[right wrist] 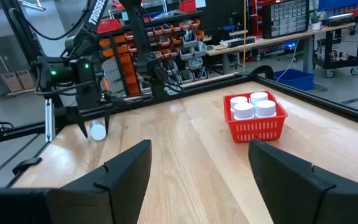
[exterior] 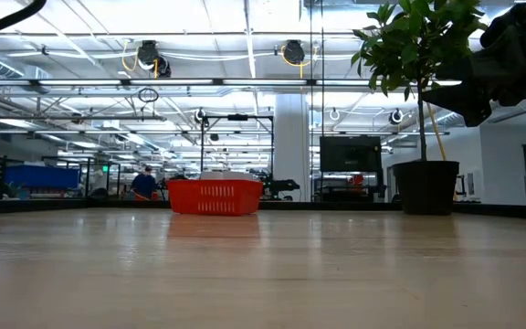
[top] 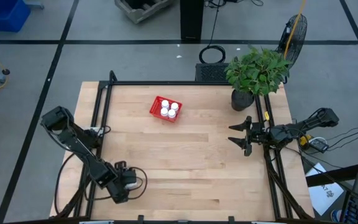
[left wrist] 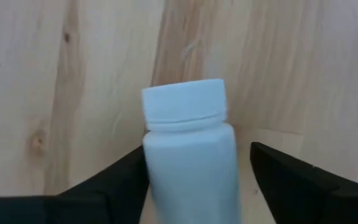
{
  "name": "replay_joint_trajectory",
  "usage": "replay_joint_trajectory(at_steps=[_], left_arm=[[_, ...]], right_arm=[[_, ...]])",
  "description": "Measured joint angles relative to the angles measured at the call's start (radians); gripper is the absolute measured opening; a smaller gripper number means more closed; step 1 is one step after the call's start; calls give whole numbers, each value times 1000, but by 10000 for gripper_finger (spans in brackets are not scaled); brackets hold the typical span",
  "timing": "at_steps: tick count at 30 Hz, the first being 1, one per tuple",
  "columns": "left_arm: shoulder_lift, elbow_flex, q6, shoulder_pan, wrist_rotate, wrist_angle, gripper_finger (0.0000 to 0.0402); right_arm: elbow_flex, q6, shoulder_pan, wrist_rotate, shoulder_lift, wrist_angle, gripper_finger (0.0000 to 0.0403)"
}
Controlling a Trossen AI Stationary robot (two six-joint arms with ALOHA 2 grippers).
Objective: Pick and place pill bottles into a basket
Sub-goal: Put the white pill bottle into the orange basket
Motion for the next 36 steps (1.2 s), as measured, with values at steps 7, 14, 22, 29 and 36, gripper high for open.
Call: replay_joint_trajectory(at_steps=[7, 14, 22, 29, 36], left_arm=[[0, -1, -6, 15, -20, -25, 167], [5, -5, 38, 54, -292, 24, 167], [3, -4, 128, 62, -646, 183, 167], [20, -125, 130, 63, -835, 512, 176], [93, -296, 172, 45, -916, 940, 167]], right_arm=[[0, 0, 0, 0, 0, 0, 261], [0, 0, 0, 0, 0, 0, 259], [0, 0, 0, 0, 0, 0, 262], [0, 0, 0, 0, 0, -1, 259], [0, 0, 0, 0, 0, 0, 263]])
